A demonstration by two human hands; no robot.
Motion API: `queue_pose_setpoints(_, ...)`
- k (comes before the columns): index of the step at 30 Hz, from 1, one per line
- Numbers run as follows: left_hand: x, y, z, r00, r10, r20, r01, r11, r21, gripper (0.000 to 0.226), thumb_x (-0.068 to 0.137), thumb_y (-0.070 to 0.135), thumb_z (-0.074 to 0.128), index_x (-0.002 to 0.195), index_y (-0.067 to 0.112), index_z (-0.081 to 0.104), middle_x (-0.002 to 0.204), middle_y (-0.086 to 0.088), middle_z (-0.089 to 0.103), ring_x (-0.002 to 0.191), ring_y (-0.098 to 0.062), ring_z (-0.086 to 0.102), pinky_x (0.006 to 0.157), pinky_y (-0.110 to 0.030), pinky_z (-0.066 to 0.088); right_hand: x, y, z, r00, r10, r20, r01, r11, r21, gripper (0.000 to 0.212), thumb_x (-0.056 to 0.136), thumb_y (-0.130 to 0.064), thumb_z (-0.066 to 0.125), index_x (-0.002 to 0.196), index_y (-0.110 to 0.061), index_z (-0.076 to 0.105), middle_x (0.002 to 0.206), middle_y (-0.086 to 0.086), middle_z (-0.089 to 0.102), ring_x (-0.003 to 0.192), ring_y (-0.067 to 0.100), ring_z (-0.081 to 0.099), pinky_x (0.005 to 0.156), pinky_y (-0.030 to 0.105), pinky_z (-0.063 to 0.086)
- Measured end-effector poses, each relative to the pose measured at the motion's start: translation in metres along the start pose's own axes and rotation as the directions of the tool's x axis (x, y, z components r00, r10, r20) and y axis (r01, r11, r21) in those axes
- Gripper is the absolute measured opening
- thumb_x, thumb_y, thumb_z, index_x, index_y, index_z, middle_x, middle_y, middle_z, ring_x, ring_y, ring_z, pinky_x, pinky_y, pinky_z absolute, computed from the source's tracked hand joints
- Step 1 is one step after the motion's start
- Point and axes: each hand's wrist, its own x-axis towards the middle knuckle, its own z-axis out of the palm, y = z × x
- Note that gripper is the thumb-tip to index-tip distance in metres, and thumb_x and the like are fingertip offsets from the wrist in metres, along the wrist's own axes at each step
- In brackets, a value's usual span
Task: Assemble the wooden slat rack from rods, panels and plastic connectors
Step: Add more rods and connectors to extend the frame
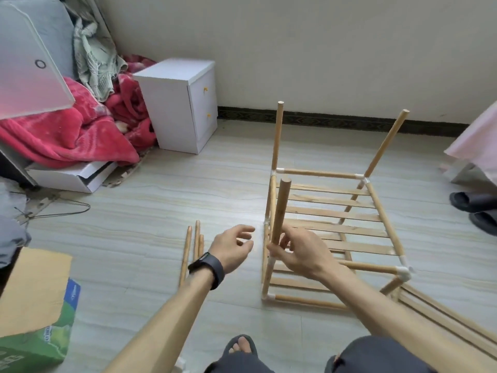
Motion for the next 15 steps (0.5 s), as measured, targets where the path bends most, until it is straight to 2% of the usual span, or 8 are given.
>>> queue_pose_setpoints(2,-0.004,0.032,-0.026,0.994,0.055,-0.093,-0.076,0.969,-0.233,0.018,0.09,0.043,0.063,0.107,0.038,0.067,0.105,0.012,0.073,0.095,0.002,0.066,0.084,-0.025,0.055,-0.007,0.013,0.006,0.999,0.003,-0.04,-0.006,0.996,-0.092,0.045,0.086,-0.071,0.05,0.111,-0.035,0.06,0.098,-0.017,0.064,0.094,0.01,0.057,0.084,0.034,0.05)
queue_pose_setpoints(4,-0.011,0.071,-0.039,0.987,0.127,-0.096,-0.155,0.908,-0.39,0.037,0.087,0.059,0.052,0.109,0.034,0.068,0.101,0.014,0.074,0.098,0.0,0.066,0.083,-0.026,0.051,-0.012,0.027,0.015,0.997,0.076,0.006,-0.074,0.981,-0.182,0.057,0.086,-0.077,0.043,0.114,-0.029,0.058,0.107,-0.01,0.062,0.1,0.015,0.056,0.086,0.034,0.049)
queue_pose_setpoints(6,-0.015,0.106,-0.036,0.978,0.2,-0.068,-0.208,0.864,-0.459,0.051,0.089,0.062,0.041,0.11,0.025,0.069,0.102,0.011,0.074,0.097,-0.004,0.068,0.087,-0.032,0.051,-0.015,0.036,0.023,0.985,0.128,0.113,-0.089,0.95,-0.298,0.05,0.09,-0.075,0.041,0.104,-0.029,0.054,0.105,-0.007,0.066,0.097,0.02,0.062,0.078,0.036,0.05)
queue_pose_setpoints(8,-0.016,0.132,-0.024,0.965,0.252,-0.065,-0.252,0.84,-0.481,0.057,0.092,0.059,0.036,0.096,0.013,0.07,0.088,0.001,0.073,0.086,-0.013,0.069,0.082,-0.029,0.053,-0.016,0.042,0.029,0.984,0.115,0.133,-0.056,0.924,-0.379,0.044,0.093,-0.072,0.038,0.089,-0.029,0.045,0.095,-0.005,0.069,0.089,0.024,0.066,0.065,0.036,0.044)
queue_pose_setpoints(9,-0.016,0.14,-0.017,0.962,0.261,-0.083,-0.267,0.827,-0.496,0.058,0.092,0.058,0.036,0.082,0.01,0.066,0.075,-0.003,0.067,0.075,-0.018,0.064,0.074,-0.028,0.051,-0.016,0.044,0.033,0.986,0.113,0.121,-0.058,0.92,-0.387,0.043,0.093,-0.071,0.037,0.085,-0.029,0.043,0.09,-0.005,0.069,0.086,0.024,0.067,0.061,0.035,0.04)
queue_pose_setpoints(11,-0.016,0.149,-0.002,0.963,0.223,-0.148,-0.268,0.779,-0.567,0.051,0.092,0.052,0.039,0.058,0.014,0.047,0.055,-0.002,0.044,0.054,-0.02,0.043,0.056,-0.029,0.038,-0.013,0.046,0.039,0.986,0.126,0.108,-0.073,0.913,-0.402,0.04,0.092,-0.065,0.039,0.082,-0.028,0.045,0.087,-0.004,0.07,0.083,0.026,0.067,0.06,0.035,0.037)
queue_pose_setpoints(13,-0.014,0.151,0.007,0.957,0.184,-0.222,-0.286,0.718,-0.635,0.046,0.085,0.047,0.045,0.05,0.02,0.035,0.049,0.005,0.029,0.047,-0.013,0.027,0.046,-0.024,0.025,-0.01,0.047,0.044,0.983,0.139,0.119,-0.074,0.897,-0.435,0.035,0.091,-0.058,0.042,0.084,-0.027,0.056,0.089,-0.001,0.072,0.085,0.029,0.067,0.061,0.035,0.038)
queue_pose_setpoints(15,-0.008,0.151,0.013,0.945,0.186,-0.27,-0.32,0.702,-0.636,0.043,0.075,0.051,0.044,0.045,0.022,0.033,0.045,0.007,0.027,0.042,-0.011,0.023,0.044,-0.02,0.023,-0.007,0.048,0.048,0.982,0.156,0.109,-0.091,0.888,-0.45,0.034,0.09,-0.051,0.044,0.086,-0.025,0.065,0.088,0.002,0.072,0.082,0.03,0.067,0.06,0.033,0.038)
